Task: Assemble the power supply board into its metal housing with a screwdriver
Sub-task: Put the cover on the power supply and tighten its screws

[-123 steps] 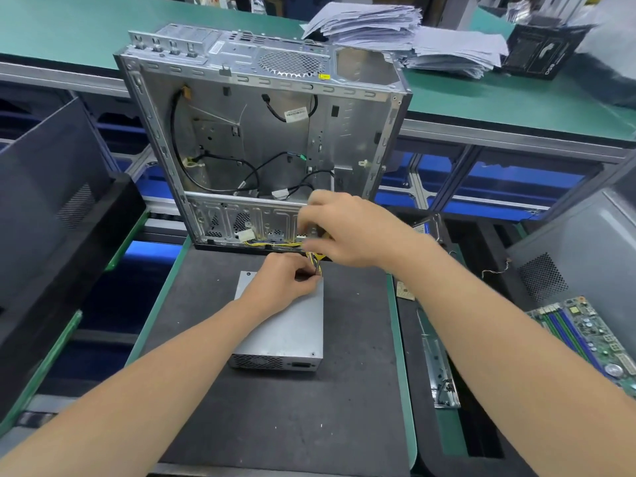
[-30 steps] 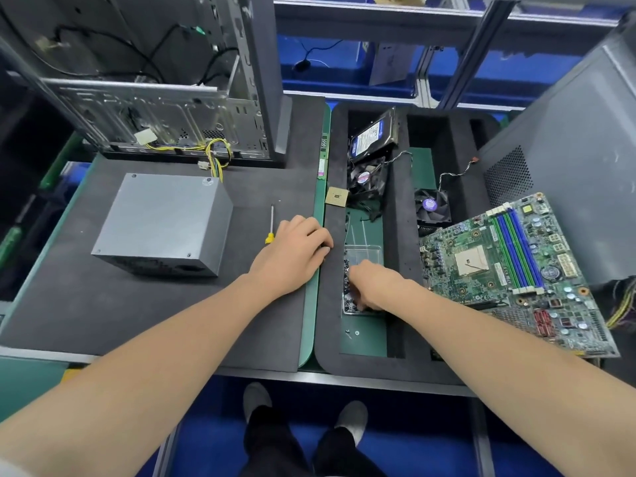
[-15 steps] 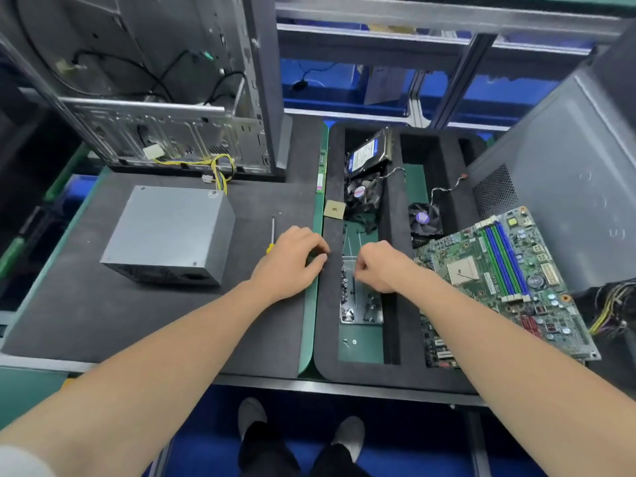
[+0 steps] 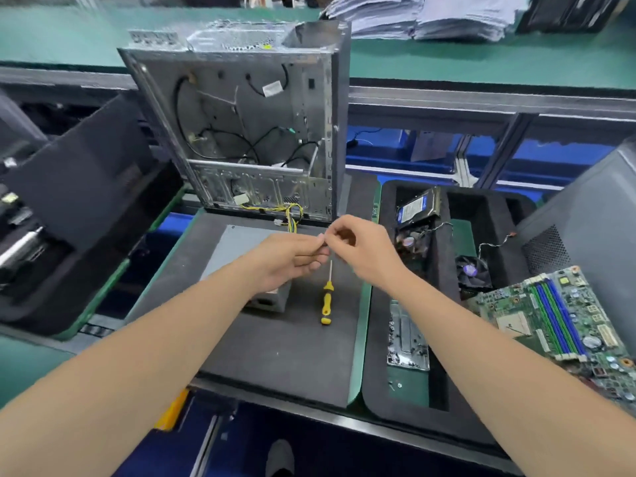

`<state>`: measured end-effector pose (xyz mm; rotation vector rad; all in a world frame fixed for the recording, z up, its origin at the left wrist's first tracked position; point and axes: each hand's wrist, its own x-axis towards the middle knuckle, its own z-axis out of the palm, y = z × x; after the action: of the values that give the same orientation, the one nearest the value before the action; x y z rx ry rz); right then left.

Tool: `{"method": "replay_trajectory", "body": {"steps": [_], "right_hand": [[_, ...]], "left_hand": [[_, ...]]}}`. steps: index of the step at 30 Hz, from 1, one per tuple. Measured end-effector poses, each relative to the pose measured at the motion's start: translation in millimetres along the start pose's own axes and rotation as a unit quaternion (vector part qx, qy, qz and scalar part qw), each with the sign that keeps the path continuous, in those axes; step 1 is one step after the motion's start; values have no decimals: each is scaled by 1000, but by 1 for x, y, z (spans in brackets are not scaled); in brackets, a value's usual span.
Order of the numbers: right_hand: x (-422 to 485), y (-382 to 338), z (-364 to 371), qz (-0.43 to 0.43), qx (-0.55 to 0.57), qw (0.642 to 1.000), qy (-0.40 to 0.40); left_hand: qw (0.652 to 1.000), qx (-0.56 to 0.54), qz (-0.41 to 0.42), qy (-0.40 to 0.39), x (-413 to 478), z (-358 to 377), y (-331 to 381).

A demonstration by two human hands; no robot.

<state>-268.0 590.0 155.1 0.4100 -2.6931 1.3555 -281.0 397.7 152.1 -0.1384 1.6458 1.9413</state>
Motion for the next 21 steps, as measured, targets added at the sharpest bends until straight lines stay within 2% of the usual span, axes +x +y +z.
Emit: {"method": "replay_trajectory", "body": {"steps": [4, 7, 9, 10, 12, 13, 15, 18, 21], "right_hand": [[8, -22, 28, -80, 33, 996, -27], [11, -28, 47, -60, 31, 997, -42], [12, -23, 58, 23, -59, 998, -23], [11, -18, 62, 88, -130, 987, -39], [4, -11, 69, 213, -279, 924, -152], [-1, -10, 73, 264, -300, 893, -208], [-7, -12, 79, 339, -242, 874, -250], [-1, -13, 80, 394, -143, 890, -178], [5, -22, 77, 339, -179, 919, -90]], "left_hand": [[999, 48, 16, -7, -22, -44, 5], [993, 110, 40, 11, -36, -74, 3], [987, 131, 71, 56, -44, -94, 2], [982, 144, 90, 83, -47, -104, 1], [966, 184, 130, 127, -54, -126, 0], [957, 206, 147, 140, -57, -136, -1], [943, 247, 164, 151, -61, -155, -2], [916, 322, 170, 171, -64, -174, -3], [879, 399, 186, 181, -63, -187, -7]]}}
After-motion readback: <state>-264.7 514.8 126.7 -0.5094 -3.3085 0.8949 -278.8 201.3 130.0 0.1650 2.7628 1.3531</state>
